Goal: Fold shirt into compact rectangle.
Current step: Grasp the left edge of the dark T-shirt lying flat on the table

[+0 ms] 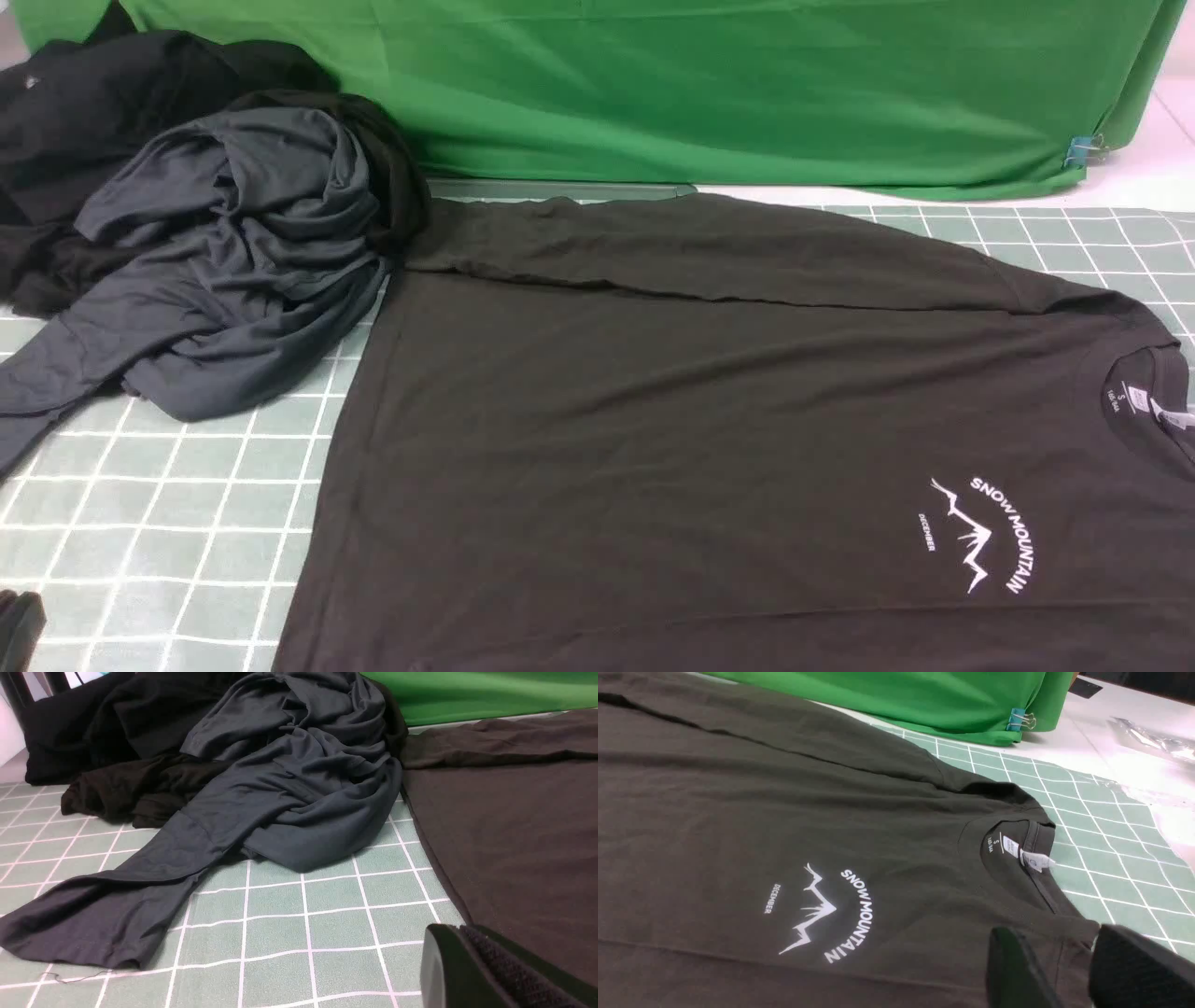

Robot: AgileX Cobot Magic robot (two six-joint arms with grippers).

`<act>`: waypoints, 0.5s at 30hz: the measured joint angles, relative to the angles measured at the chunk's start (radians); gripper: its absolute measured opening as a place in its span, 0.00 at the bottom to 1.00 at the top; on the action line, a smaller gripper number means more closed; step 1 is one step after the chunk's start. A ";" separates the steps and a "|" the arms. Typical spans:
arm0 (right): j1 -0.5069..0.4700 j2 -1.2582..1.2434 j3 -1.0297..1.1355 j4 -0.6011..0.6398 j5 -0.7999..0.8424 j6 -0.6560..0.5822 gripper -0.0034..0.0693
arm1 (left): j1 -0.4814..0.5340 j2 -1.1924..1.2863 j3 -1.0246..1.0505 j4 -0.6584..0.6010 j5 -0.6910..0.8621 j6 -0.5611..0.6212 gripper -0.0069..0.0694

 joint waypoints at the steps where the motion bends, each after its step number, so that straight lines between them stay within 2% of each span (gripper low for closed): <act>1: 0.000 0.000 0.000 0.000 0.000 0.000 0.38 | 0.000 0.000 0.000 0.000 0.000 0.000 0.12; 12: 0.000 0.000 0.000 0.000 0.000 0.000 0.38 | 0.000 0.000 0.000 0.000 0.000 0.000 0.12; 15: 0.000 0.000 0.000 0.000 0.000 0.000 0.38 | 0.000 0.000 0.000 0.037 -0.002 0.014 0.12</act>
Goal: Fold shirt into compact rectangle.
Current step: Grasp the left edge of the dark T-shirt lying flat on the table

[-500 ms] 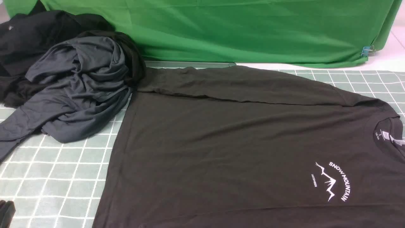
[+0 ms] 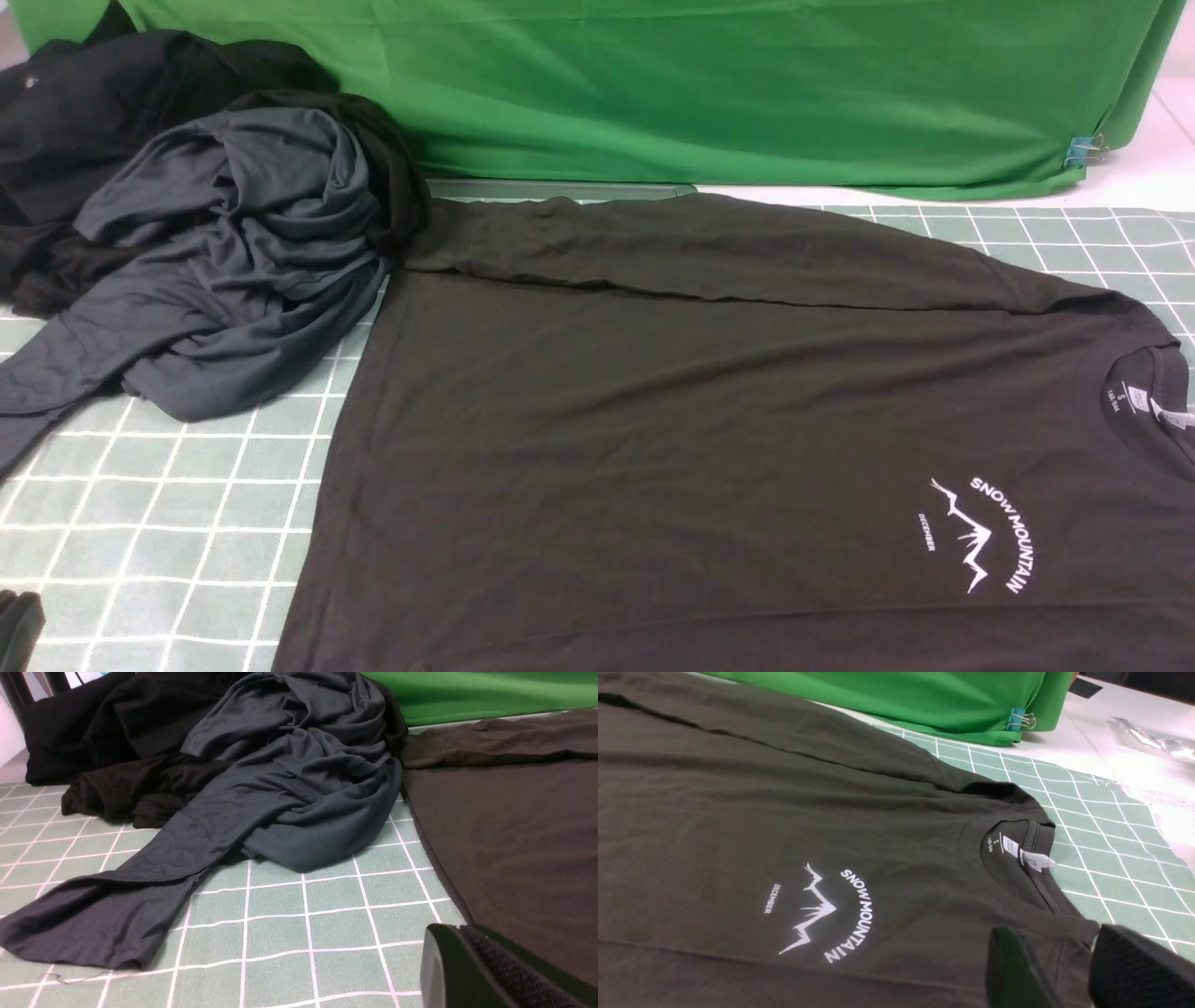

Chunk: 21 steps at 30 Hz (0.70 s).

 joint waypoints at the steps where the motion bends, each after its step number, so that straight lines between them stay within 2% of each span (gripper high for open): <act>1: 0.000 0.000 0.000 0.000 0.000 0.000 0.38 | 0.000 0.000 0.000 0.013 -0.002 0.005 0.12; 5: 0.000 0.000 0.000 0.000 0.000 0.000 0.38 | 0.000 0.000 0.000 0.013 -0.077 0.014 0.12; 10: 0.000 0.000 0.000 0.000 0.000 0.000 0.38 | 0.000 0.000 0.000 -0.239 -0.347 -0.038 0.12; 12: 0.000 0.000 0.000 0.000 0.000 0.000 0.38 | 0.000 0.000 0.000 -0.272 -0.395 -0.053 0.12; 16: 0.000 0.000 0.000 0.000 0.000 0.000 0.38 | 0.000 0.000 0.000 -0.295 -0.498 -0.069 0.12; 21: 0.000 0.000 0.000 -0.008 -0.007 -0.003 0.38 | 0.000 0.000 0.000 -0.297 -0.531 -0.086 0.12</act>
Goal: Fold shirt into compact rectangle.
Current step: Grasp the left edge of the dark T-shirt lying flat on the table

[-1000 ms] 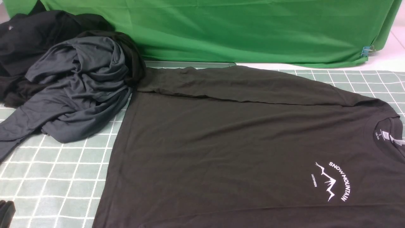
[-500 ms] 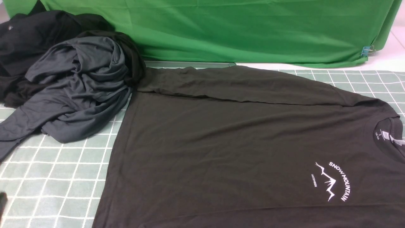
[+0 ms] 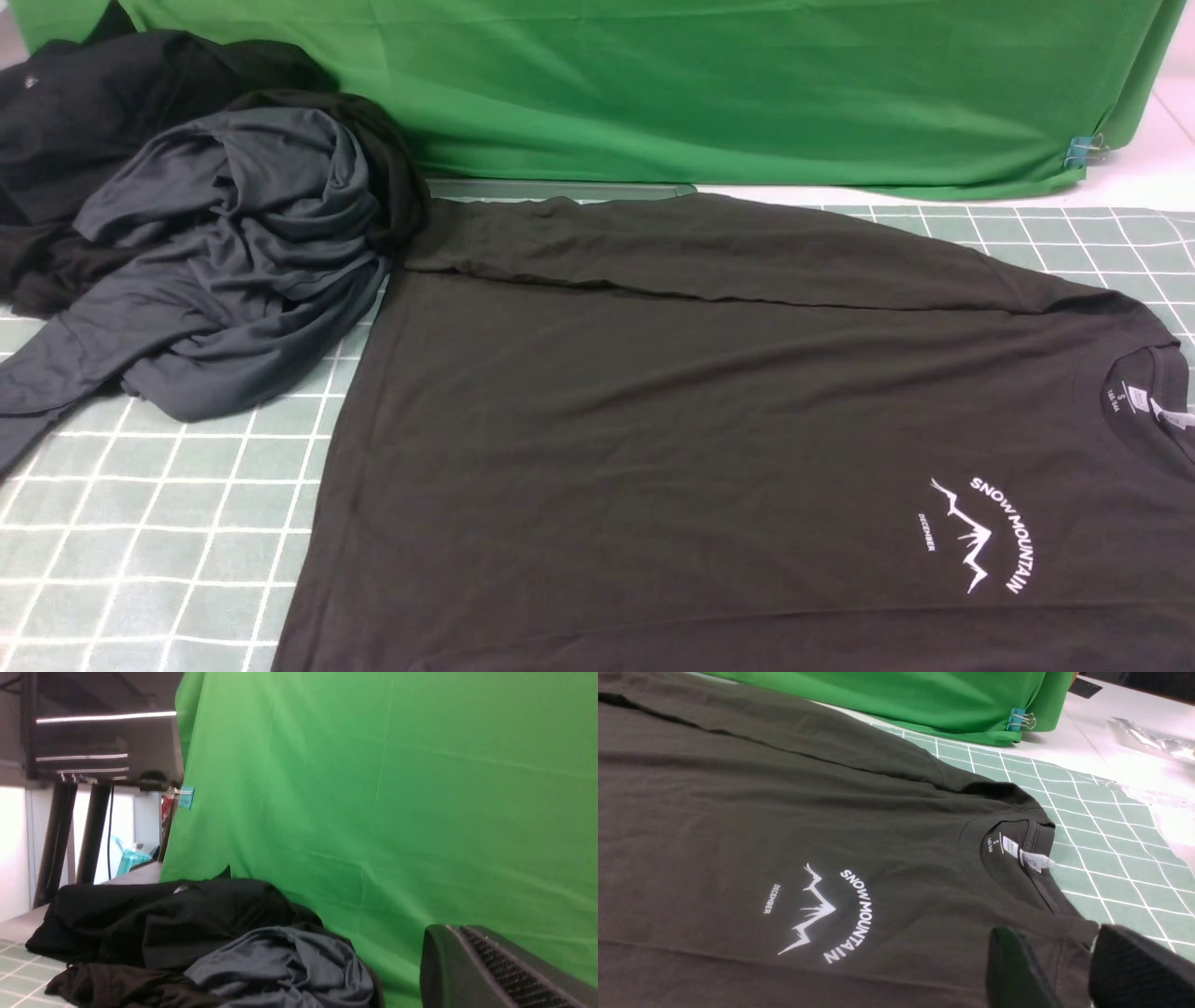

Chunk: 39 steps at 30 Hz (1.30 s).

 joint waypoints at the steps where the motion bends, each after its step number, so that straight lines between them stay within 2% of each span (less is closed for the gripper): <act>1: 0.000 0.000 0.000 -0.007 -0.009 0.000 0.38 | 0.000 0.000 0.000 0.000 -0.033 -0.046 0.12; 4: 0.000 0.000 0.000 -0.014 -0.019 0.000 0.38 | 0.000 0.000 0.000 0.004 -0.190 -0.182 0.12; 7: 0.000 0.000 0.000 -0.014 -0.020 0.000 0.38 | 0.001 -0.001 -0.023 0.030 -0.269 -0.245 0.12; 10: 0.000 0.000 0.000 -0.014 -0.026 0.003 0.38 | 0.002 0.010 -0.145 0.040 -0.150 -0.274 0.12; 11: 0.000 0.000 0.000 0.014 -0.057 0.042 0.38 | 0.003 0.059 -0.273 0.043 -0.001 -0.283 0.12; 13: 0.000 0.000 0.000 0.046 -0.099 0.084 0.38 | 0.003 0.102 -0.353 0.047 0.113 -0.287 0.12; 14: 0.000 0.000 0.000 0.106 -0.167 0.180 0.38 | 0.003 0.192 -0.481 0.050 0.349 -0.290 0.12; 15: 0.000 0.000 0.000 0.140 -0.204 0.255 0.38 | 0.003 0.259 -0.557 0.050 0.487 -0.290 0.12; 16: 0.000 0.000 0.000 0.162 -0.245 0.317 0.38 | 0.003 0.302 -0.599 0.049 0.567 -0.287 0.12; 17: 0.000 0.000 0.000 0.183 -0.287 0.417 0.38 | 0.003 0.390 -0.675 0.041 0.720 -0.268 0.12; 19: 0.000 0.000 0.000 0.199 -0.328 0.519 0.38 | 0.003 0.509 -0.750 0.028 0.893 -0.230 0.12; 22: 0.000 0.000 0.000 0.210 -0.365 0.631 0.38 | 0.003 0.722 -0.810 -0.003 1.098 -0.111 0.12; 27: 0.000 0.000 0.000 0.213 -0.382 0.677 0.38 | -0.006 1.018 -0.791 0.001 1.209 -0.034 0.10; 29: 0.000 0.000 0.000 0.213 -0.398 0.696 0.37 | -0.042 1.104 -0.779 0.012 1.227 -0.033 0.08; 32: 0.011 0.000 -0.030 0.213 -0.331 0.696 0.23 | -0.151 1.189 -0.765 0.031 1.234 -0.049 0.08; 33: 0.024 0.006 -0.064 0.212 -0.280 0.670 0.16 | -0.203 1.208 -0.764 0.042 1.234 -0.065 0.08; 34: 0.031 0.012 -0.080 0.212 -0.245 0.655 0.14 | -0.226 1.214 -0.764 0.054 1.235 -0.077 0.08; 35: 0.061 0.043 -0.160 0.212 -0.164 0.594 0.09 | -0.306 1.237 -0.764 0.091 1.246 -0.112 0.08; 38: 0.129 0.182 -0.334 0.211 0.030 0.462 0.05 | -0.472 1.297 -0.764 0.198 1.269 -0.205 0.08; 39: 0.144 0.231 -0.367 0.211 0.068 0.437 0.05 | -0.496 1.311 -0.764 0.222 1.267 -0.222 0.08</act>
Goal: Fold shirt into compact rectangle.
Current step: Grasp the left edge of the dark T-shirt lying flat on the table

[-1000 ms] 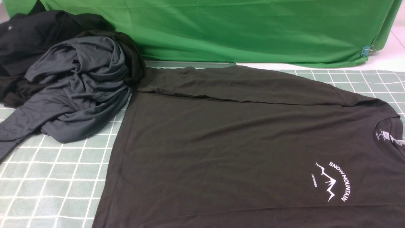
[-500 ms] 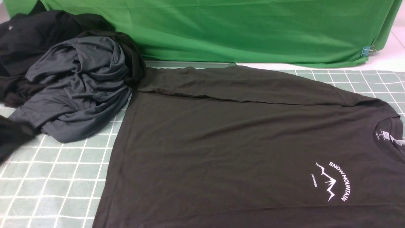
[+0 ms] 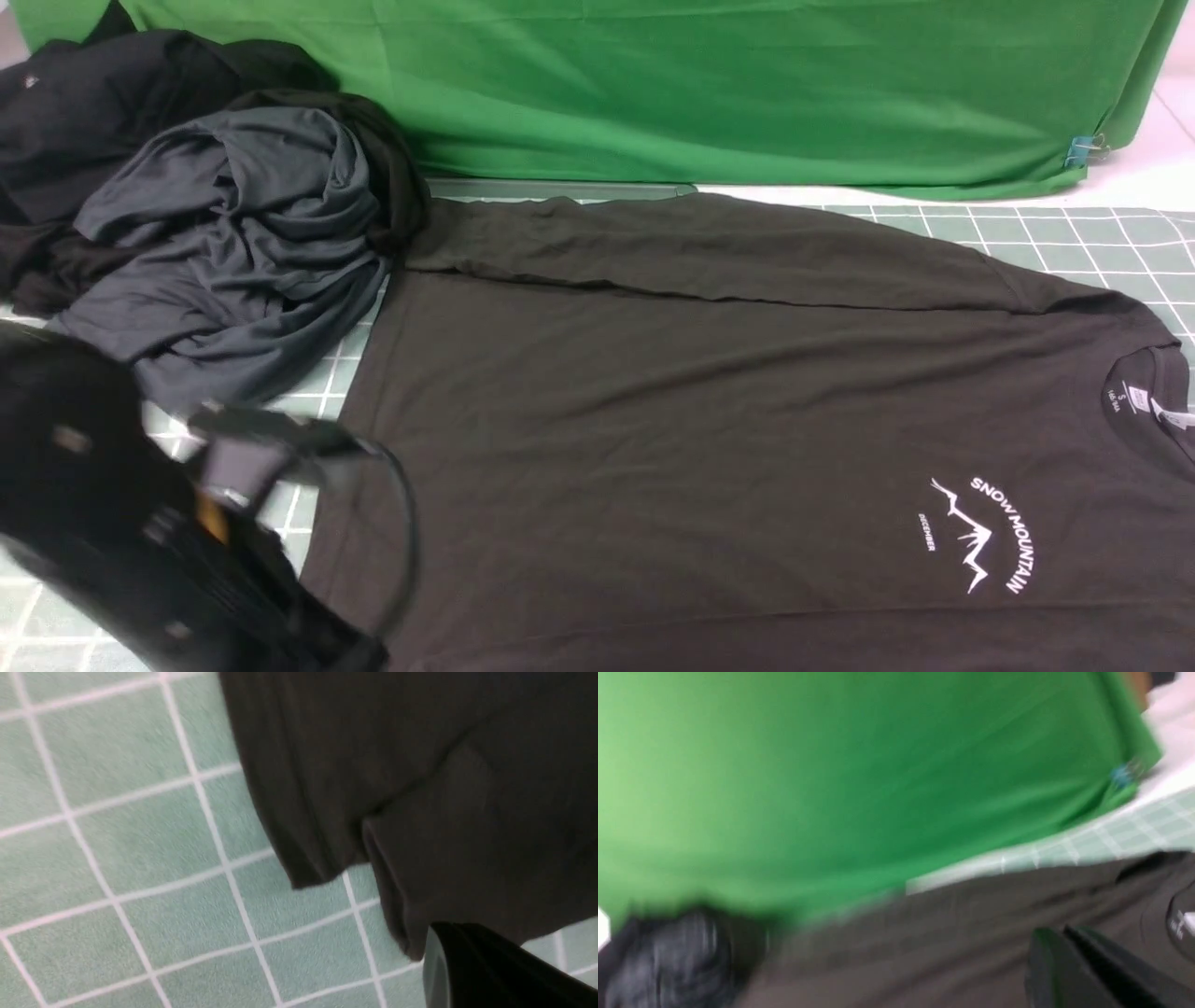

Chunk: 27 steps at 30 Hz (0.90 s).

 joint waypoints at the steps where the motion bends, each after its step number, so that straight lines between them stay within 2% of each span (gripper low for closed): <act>1: 0.009 0.025 -0.022 0.000 0.037 -0.025 0.05 | -0.021 0.010 0.000 0.012 -0.003 -0.008 0.08; 3: 0.070 0.199 -0.160 -0.001 0.182 -0.117 0.05 | -0.075 0.072 0.001 0.051 -0.042 -0.047 0.09; 6: 0.107 0.312 -0.239 -0.001 0.274 -0.177 0.05 | -0.093 0.121 0.003 0.065 -0.085 -0.057 0.13; 9: 0.147 0.423 -0.295 0.004 0.317 -0.205 0.05 | -0.095 0.168 0.004 0.071 -0.147 -0.067 0.26; 15: 0.184 0.503 -0.297 0.017 0.328 -0.219 0.05 | -0.095 0.230 0.004 0.097 -0.209 -0.078 0.61; 18: 0.185 0.504 -0.297 0.019 0.319 -0.224 0.06 | -0.095 0.248 0.004 0.099 -0.219 -0.079 0.70; 21: 0.185 0.504 -0.298 0.019 0.309 -0.225 0.06 | -0.095 0.260 0.004 0.099 -0.222 -0.079 0.72; 23: 0.185 0.504 -0.298 0.020 0.306 -0.226 0.06 | -0.095 0.261 0.004 0.096 -0.222 -0.079 0.68; 24: 0.185 0.504 -0.298 0.020 0.306 -0.226 0.07 | -0.095 0.261 0.004 0.092 -0.223 -0.079 0.65; 27: 0.185 0.504 -0.298 0.020 0.306 -0.226 0.07 | -0.095 0.261 0.004 0.079 -0.218 -0.079 0.48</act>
